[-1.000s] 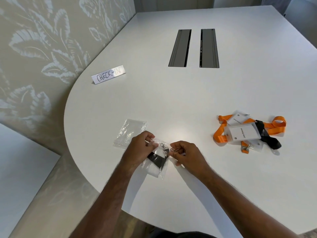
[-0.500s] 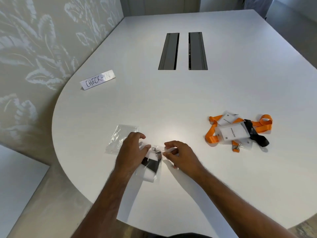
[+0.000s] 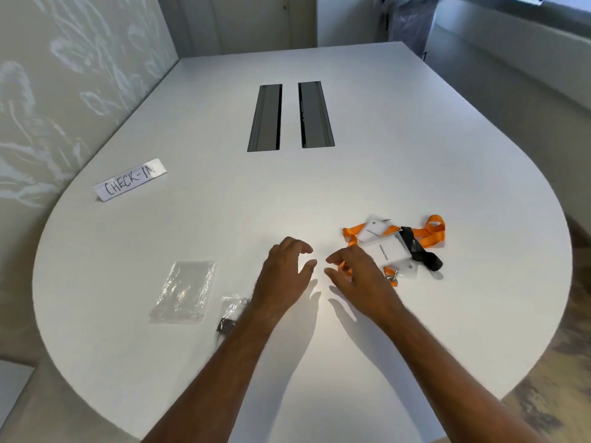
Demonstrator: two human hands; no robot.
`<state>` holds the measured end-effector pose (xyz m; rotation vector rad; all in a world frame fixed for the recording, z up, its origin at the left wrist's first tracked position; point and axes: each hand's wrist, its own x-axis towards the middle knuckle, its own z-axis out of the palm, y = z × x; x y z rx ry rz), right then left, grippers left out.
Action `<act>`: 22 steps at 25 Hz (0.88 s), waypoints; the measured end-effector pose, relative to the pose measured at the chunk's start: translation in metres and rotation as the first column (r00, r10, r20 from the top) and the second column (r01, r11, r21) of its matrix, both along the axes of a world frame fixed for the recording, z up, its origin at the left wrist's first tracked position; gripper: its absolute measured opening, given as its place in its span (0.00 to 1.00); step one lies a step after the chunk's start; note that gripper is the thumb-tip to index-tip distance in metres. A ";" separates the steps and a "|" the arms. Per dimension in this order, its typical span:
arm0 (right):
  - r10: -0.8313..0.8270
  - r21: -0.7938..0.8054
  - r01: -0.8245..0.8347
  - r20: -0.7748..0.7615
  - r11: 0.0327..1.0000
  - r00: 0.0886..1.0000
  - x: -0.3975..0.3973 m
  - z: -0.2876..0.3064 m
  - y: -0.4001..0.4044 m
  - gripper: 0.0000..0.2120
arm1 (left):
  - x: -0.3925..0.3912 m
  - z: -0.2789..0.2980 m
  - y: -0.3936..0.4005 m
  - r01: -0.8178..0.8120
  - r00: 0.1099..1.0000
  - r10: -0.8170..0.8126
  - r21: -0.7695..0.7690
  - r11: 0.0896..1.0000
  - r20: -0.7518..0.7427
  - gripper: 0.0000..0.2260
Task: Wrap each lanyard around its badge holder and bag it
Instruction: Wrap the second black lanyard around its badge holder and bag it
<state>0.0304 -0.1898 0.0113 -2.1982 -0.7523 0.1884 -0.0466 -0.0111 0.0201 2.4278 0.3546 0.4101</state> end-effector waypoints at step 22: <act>-0.311 0.207 0.349 -0.197 0.914 0.930 0.050 0.011 -0.104 0.05 | 0.075 -0.003 -0.084 0.170 0.984 -0.157 0.203 0.964 -0.083 0.31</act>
